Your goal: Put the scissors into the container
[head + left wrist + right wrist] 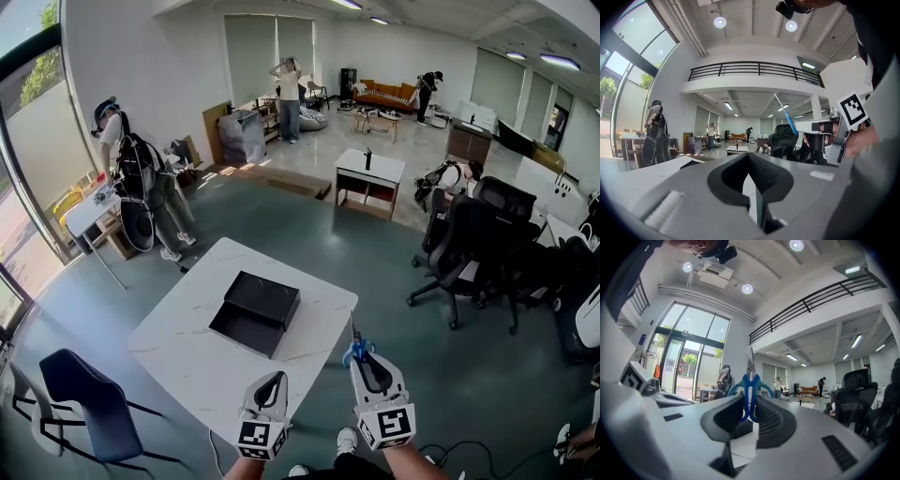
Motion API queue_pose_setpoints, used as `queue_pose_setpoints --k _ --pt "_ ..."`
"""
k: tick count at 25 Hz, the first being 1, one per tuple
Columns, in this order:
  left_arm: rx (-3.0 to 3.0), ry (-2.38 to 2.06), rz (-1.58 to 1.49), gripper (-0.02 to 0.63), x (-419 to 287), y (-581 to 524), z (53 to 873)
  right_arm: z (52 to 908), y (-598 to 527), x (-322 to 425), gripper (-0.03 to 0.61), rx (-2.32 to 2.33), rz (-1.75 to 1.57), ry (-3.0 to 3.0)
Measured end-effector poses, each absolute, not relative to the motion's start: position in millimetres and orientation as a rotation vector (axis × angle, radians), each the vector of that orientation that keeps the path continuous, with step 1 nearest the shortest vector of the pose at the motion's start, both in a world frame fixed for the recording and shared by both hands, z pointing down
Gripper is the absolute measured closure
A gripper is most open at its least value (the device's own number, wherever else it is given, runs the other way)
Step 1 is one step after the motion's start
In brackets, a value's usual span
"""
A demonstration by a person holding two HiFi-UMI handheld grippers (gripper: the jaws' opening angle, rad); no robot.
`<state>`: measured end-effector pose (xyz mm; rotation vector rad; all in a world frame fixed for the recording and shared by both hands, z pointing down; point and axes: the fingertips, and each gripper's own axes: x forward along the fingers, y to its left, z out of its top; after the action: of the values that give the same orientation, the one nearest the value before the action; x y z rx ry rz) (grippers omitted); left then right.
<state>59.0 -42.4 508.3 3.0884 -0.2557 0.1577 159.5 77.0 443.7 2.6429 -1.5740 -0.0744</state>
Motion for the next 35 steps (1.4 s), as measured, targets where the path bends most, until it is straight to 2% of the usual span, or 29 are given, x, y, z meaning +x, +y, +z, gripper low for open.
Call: queue_pose_setpoints --k 15,35 --pt "3.054 -0.505 0.227 0.604 121.2 -41.8 508.7 456.1 61.0 233.9 0.494 2.504 0.012 -1.833" --pt "2.967 -0.853 0.223 0.604 89.8 -155.1 519.0 467.3 -69.6 228.2 0.494 2.212 -0.014 -2.092"
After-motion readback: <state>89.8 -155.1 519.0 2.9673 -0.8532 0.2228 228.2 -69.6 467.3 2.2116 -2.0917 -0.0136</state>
